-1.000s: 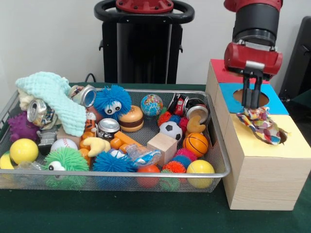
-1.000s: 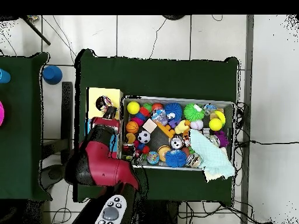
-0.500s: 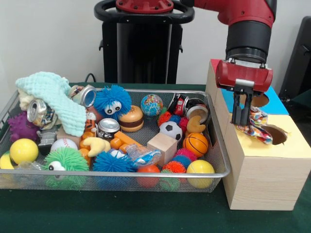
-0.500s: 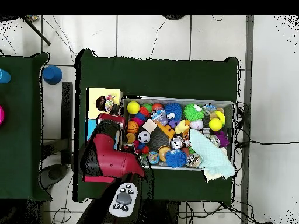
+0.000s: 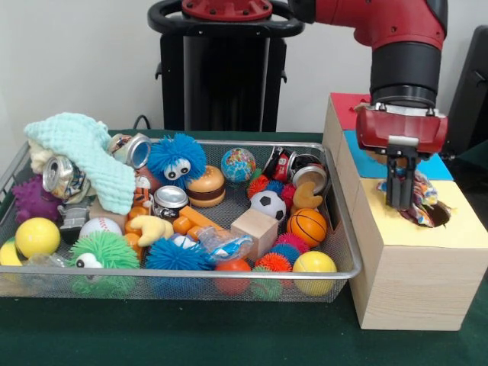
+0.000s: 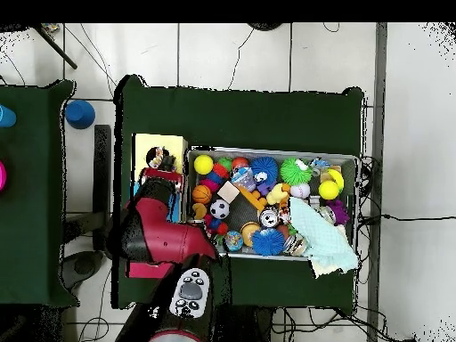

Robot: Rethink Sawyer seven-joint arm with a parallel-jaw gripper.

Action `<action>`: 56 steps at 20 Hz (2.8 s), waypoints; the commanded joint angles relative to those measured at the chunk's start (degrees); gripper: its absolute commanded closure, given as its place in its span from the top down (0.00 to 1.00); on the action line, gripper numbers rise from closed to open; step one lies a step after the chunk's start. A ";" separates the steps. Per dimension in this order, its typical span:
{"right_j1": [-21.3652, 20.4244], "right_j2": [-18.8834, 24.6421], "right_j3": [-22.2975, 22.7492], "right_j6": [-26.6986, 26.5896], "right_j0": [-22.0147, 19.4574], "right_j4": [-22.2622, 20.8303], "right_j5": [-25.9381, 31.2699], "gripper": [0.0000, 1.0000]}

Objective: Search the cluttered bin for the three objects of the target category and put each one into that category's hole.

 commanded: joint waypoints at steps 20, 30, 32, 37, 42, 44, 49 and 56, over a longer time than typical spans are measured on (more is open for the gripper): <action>4.39 11.42 -2.96 11.72 -2.62 1.50 5.84 0.00; 3.80 9.79 -2.49 11.43 -1.29 3.96 7.75 0.00; 3.95 9.52 -2.56 11.20 -1.04 4.29 7.71 0.00; 3.65 9.66 -2.36 11.03 -1.11 4.30 7.72 0.00; 1.61 8.96 -1.84 10.26 -0.58 5.34 10.97 0.00; 1.01 8.74 -1.80 10.17 -0.35 5.62 11.53 0.00; -0.45 8.36 -1.36 10.11 -0.01 5.78 12.38 0.00; -1.56 6.64 -1.66 9.95 1.36 6.74 13.72 0.00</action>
